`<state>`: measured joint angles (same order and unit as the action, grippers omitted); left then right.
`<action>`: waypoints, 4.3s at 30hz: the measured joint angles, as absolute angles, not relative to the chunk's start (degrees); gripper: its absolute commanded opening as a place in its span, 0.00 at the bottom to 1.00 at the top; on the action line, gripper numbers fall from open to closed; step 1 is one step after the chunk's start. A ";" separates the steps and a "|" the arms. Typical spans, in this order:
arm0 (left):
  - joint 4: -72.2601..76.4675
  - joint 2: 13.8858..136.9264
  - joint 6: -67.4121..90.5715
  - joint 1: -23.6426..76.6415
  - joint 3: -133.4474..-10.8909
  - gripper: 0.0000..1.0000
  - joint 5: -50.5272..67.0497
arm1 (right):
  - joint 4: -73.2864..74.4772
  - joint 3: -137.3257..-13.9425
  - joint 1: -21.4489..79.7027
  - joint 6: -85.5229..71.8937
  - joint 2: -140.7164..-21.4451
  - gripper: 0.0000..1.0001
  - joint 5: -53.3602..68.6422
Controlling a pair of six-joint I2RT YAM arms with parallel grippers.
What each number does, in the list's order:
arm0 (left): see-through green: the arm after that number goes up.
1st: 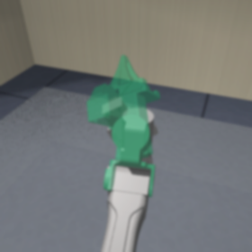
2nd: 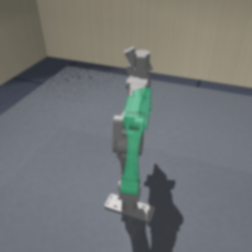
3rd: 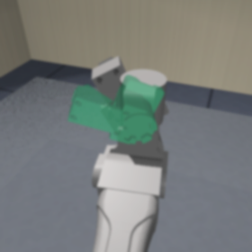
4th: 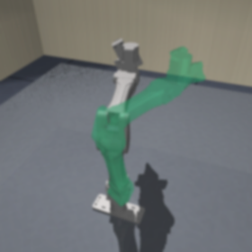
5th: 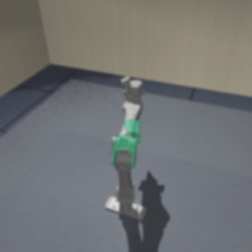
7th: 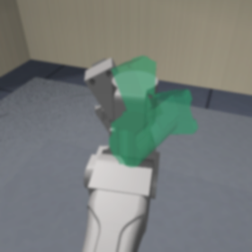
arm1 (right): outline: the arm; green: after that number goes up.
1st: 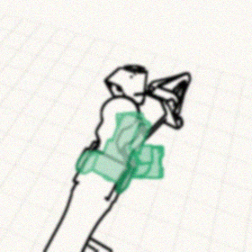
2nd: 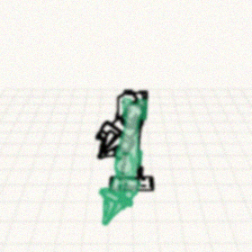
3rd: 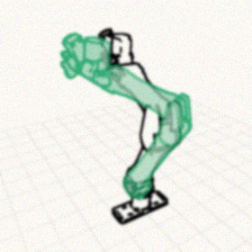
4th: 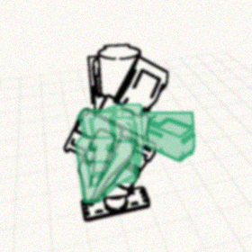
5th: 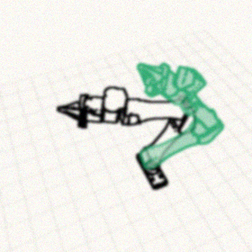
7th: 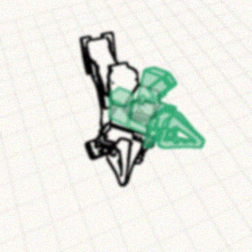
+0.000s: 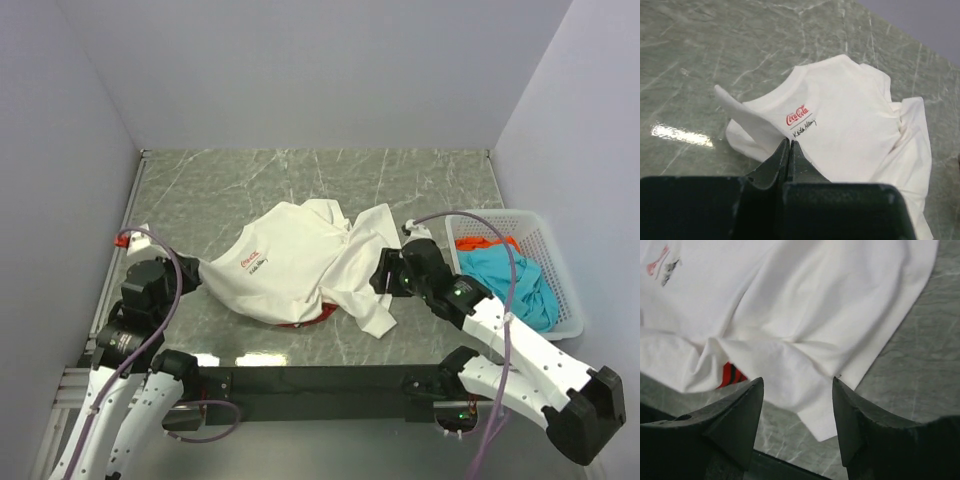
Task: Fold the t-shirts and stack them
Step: Flatten the tshirt out
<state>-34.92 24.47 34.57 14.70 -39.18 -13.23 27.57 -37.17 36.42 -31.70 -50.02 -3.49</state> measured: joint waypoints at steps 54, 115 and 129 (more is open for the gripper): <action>-17.23 23.22 25.52 12.40 -31.18 0.01 -25.32 | 21.65 -50.22 13.45 -24.53 -85.01 0.60 3.18; -8.12 51.94 14.20 12.08 -86.46 0.00 -27.99 | 23.07 -95.22 14.06 -7.01 -57.58 0.00 -13.96; -13.45 37.54 7.73 12.08 -93.47 0.00 -17.39 | 22.13 -93.38 14.28 -3.40 -37.65 0.00 -5.63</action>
